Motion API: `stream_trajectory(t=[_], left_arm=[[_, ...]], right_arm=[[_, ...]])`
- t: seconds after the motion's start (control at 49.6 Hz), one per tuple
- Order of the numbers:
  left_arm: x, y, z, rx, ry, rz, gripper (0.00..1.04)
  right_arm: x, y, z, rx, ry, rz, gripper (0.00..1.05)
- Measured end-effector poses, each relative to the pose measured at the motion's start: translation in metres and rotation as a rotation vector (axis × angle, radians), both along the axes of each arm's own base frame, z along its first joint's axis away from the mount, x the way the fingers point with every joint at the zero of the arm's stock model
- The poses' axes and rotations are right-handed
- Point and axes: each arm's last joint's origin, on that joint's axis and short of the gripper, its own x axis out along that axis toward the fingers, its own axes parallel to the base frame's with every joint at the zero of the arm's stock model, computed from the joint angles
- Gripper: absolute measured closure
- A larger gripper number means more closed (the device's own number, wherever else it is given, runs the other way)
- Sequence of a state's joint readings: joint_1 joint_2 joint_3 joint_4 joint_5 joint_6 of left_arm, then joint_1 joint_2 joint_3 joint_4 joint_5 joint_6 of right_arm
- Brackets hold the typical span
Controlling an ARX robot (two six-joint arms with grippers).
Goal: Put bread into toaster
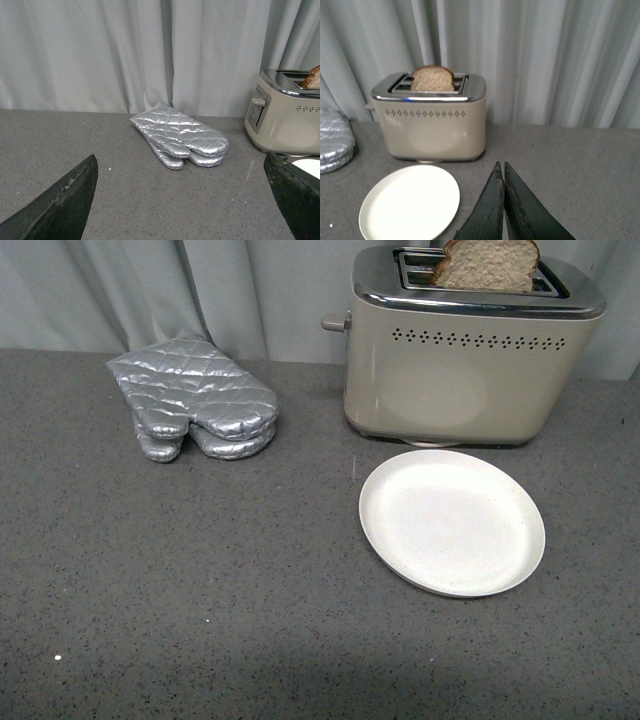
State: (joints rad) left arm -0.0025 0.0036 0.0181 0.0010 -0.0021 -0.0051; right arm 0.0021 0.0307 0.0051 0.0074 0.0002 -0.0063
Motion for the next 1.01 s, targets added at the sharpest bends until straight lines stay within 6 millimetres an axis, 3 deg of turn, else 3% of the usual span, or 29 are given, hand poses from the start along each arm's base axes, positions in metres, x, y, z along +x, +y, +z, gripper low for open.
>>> stream_trajectory(t=[0.242,0.323,0.565,0.787,1.009], left_arm=[[0.0000,0.0000,0.0000,0.000,0.000,0.000,0.07],[0.0000,0.0000,0.0000,0.000,0.000,0.000,0.07],[0.0000,0.0000,0.0000,0.000,0.000,0.000,0.07],[0.0000,0.0000,0.0000,0.000,0.000,0.000,0.07],[0.0000,0.0000,0.0000,0.000,0.000,0.000,0.07]], right_arm=[[-0.0016,0.0000,0.0015,-0.001,-0.020,-0.001,1.02],[-0.0016,0.0000,0.0015,0.000,-0.021,0.000,0.90],[-0.0016,0.0000,0.0015,0.000,-0.021,0.000,0.40],[-0.0016,0.0000,0.0015,0.000,-0.021,0.000,0.09],[-0.0016,0.0000,0.0015,0.003,-0.021,0.000,0.10]])
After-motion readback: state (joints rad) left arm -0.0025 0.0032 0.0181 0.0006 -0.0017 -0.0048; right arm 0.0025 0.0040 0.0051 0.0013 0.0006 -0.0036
